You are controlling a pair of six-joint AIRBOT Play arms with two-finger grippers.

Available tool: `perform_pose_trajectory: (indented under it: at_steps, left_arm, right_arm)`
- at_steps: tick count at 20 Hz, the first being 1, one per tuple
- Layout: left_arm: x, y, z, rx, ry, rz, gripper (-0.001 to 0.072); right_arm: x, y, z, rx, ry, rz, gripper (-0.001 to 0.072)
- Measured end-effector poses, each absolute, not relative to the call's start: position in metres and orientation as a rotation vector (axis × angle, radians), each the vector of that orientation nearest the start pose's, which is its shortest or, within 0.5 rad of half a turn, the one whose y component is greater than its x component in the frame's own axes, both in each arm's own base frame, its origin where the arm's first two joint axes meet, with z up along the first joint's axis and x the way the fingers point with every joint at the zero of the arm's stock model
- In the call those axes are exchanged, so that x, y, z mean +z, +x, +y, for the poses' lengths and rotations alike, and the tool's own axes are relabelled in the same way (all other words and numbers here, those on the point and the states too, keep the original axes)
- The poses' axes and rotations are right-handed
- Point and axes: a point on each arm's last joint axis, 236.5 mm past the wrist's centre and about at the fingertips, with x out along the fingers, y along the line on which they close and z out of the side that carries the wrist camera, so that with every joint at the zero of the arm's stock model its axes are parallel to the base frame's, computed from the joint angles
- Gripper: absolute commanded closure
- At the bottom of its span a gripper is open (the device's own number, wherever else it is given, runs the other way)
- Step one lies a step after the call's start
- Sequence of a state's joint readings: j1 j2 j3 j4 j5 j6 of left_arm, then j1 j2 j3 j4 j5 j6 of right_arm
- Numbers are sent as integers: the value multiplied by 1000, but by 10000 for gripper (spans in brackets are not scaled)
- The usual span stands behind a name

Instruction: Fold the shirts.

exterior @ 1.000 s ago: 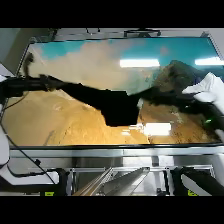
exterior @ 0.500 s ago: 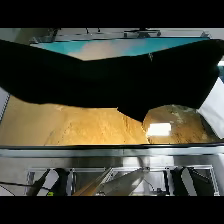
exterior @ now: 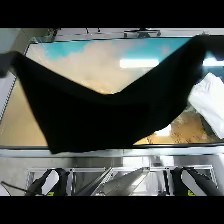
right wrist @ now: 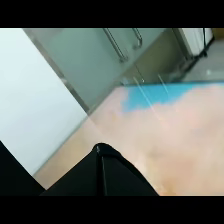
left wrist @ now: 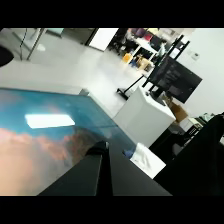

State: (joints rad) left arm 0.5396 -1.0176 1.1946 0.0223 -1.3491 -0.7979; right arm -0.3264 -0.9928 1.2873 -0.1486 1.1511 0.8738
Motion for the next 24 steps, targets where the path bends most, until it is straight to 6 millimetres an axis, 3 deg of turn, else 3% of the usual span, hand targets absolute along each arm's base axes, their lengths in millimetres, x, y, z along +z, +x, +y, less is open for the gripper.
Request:
perform_pose_trajectory:
  at_steps: [2, 5, 6, 7, 8, 10, 12, 13, 14, 17, 21, 24]
  left_arm:
    - [264, 413, -44, -724, -609, 337, 688]
    - [195, 470, -34, -653, -609, 432, 691]
    - [175, 486, -31, -642, -607, 459, 689]
    - [160, 498, -29, -642, -605, 479, 540]
    - [144, 509, -27, -643, -602, 504, 375]
    - [119, 521, -24, -666, -599, 556, 376]
    - [101, 523, -17, -691, -599, 626, 376]
    - [94, 521, -10, -691, -598, 668, 376]
    - [88, 515, -1, -687, -598, 722, 376]
    - [65, 484, 25, -640, -615, 920, 376]
    - [23, 412, 48, -521, -692, 1188, 376]
    - [-18, 352, 56, -394, -728, 1347, 376]
  right_arm:
    - [294, 433, 104, 740, 534, 309, 690]
    - [202, 507, 107, 637, 603, 426, 673]
    - [175, 524, 107, 606, 637, 459, 532]
    - [151, 537, 106, 582, 673, 486, 402]
    - [130, 546, 107, 570, 704, 514, 388]
    - [98, 555, 106, 558, 748, 563, 390]
    - [87, 555, 99, 571, 787, 587, 392]
    - [86, 551, 92, 587, 814, 600, 410]
    - [87, 546, 85, 612, 835, 612, 509]
    - [94, 513, 68, 709, 863, 682, 503]
    - [71, 454, 48, 710, 818, 879, 503]
    - [53, 416, 29, 643, 800, 974, 453]
